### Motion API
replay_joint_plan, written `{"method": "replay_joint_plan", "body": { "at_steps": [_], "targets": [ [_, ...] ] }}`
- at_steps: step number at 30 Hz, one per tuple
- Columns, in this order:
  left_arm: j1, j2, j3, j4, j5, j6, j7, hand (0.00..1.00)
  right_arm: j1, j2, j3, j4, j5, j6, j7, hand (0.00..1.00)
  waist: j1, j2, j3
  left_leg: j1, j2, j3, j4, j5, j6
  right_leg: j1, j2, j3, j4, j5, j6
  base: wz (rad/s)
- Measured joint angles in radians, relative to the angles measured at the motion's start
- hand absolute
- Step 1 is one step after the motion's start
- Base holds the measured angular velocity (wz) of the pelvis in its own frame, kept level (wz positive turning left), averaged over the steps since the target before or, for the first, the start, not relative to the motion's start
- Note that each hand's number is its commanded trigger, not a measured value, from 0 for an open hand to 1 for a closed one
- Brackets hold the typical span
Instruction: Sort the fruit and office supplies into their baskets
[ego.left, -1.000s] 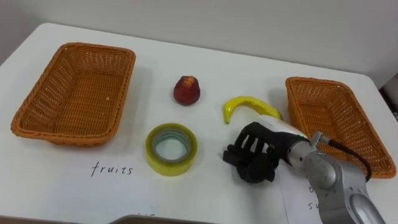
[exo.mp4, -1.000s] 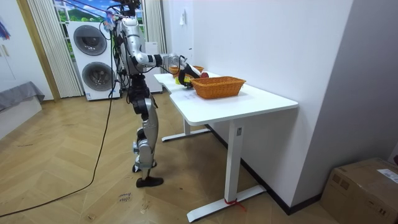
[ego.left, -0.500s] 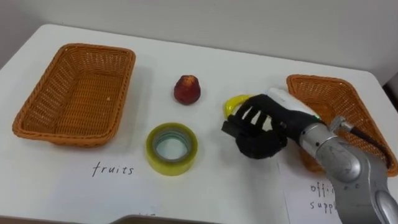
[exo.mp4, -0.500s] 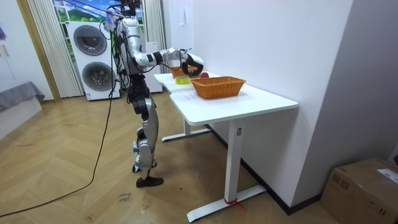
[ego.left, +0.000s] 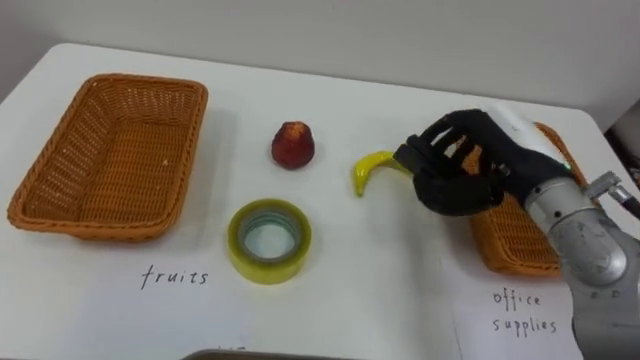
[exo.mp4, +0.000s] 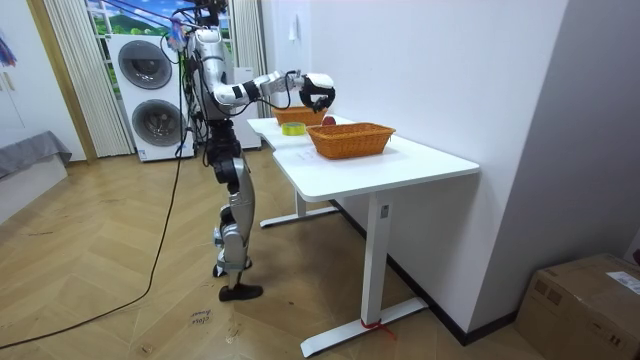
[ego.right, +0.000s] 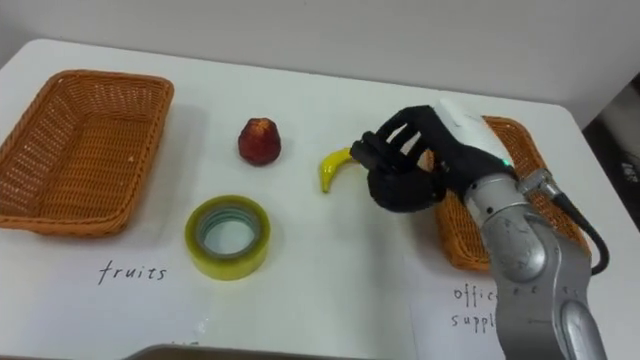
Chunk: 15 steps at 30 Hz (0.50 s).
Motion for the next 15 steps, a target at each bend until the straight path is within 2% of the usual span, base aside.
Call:
{"method": "replay_joint_plan", "body": {
  "at_steps": [5,9,15],
  "targets": [
    [0.019,-0.001,0.034,0.005,0.005,0.0,0.018,0.0,0.0,-0.008,-0.058,0.0,0.021,-0.005,-0.079,1.0,-0.007,0.003,0.0003,0.002,0.0,0.0,0.006,0.0,0.0,0.001,0.0,0.003,0.003,0.0,0.0,-0.01],
    [0.021,-0.007,0.054,0.023,0.004,-0.002,0.021,0.0,0.0,-0.013,-0.1,0.004,0.065,-0.029,-0.12,1.0,-0.015,0.007,0.0007,0.001,0.0,0.0,0.008,0.0,0.0,0.001,0.0,0.003,0.008,0.0,0.0,0.0],
    [0.036,-0.008,0.066,0.036,0.004,0.0,0.014,0.0,0.0,-0.018,-0.154,0.033,0.144,-0.031,-0.203,1.0,-0.034,0.005,0.0015,0.002,0.0,-0.001,0.013,0.0,0.0,0.003,-0.002,0.004,0.013,0.0,0.0,0.0]
  ]
}}
